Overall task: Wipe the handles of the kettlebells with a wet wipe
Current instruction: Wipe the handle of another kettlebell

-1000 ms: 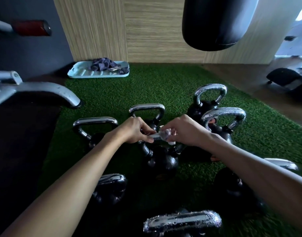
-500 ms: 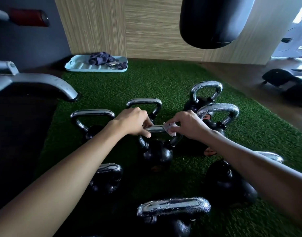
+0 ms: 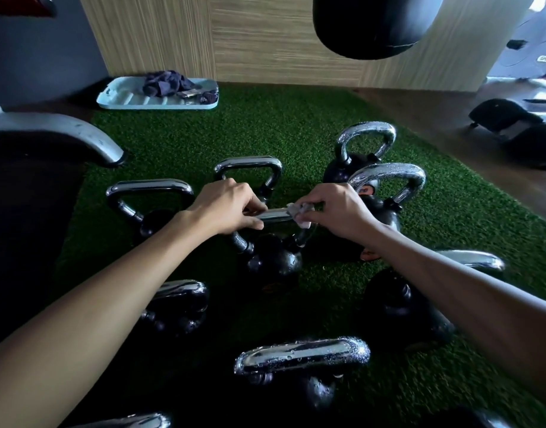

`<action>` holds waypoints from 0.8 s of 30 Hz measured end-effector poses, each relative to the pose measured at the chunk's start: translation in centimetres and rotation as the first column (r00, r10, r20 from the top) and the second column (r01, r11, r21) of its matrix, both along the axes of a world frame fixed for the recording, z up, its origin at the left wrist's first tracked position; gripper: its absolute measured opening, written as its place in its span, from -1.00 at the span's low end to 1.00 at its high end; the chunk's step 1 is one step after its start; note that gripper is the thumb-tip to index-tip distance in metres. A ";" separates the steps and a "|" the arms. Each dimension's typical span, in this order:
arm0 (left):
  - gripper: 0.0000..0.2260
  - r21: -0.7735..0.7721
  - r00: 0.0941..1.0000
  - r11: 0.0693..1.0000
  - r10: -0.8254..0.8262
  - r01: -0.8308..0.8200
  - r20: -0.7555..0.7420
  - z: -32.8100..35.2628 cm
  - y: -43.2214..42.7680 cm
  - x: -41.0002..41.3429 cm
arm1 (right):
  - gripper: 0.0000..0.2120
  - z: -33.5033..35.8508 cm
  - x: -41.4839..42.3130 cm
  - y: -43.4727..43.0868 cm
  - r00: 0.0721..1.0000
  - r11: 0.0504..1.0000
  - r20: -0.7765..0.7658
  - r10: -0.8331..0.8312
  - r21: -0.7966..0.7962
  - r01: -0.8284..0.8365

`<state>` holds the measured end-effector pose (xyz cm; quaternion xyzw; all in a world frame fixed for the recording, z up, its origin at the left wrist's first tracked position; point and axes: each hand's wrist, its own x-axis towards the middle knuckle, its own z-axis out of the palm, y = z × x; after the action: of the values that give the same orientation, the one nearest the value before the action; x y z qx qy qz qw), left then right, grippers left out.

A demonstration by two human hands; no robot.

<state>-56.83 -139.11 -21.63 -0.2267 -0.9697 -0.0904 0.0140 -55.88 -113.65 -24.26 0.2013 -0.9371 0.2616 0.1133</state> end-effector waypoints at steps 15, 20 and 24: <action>-0.57 -0.008 0.996 0.996 0.085 -0.085 0.011 -0.4 -5.5 2.1 | -0.76 -3.5 1.3 -1.8 0.996 0.924 0.084 -0.039 -0.375 0.068; -0.56 0.070 0.992 0.991 0.114 -0.117 0.046 -1.5 -8.1 2.2 | -0.69 -3.7 0.8 -4.2 0.995 0.910 0.102 0.000 -0.413 0.043; -0.61 0.092 0.989 0.985 0.145 -0.148 0.040 -2.0 -9.0 2.6 | -0.68 -5.8 0.8 -4.1 0.980 0.915 0.198 -0.016 -0.392 0.094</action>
<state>-54.24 -148.10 -23.60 -0.1522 -0.9785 -0.1387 0.0154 -55.12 -117.76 -30.03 0.1213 -0.8759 0.4618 0.0689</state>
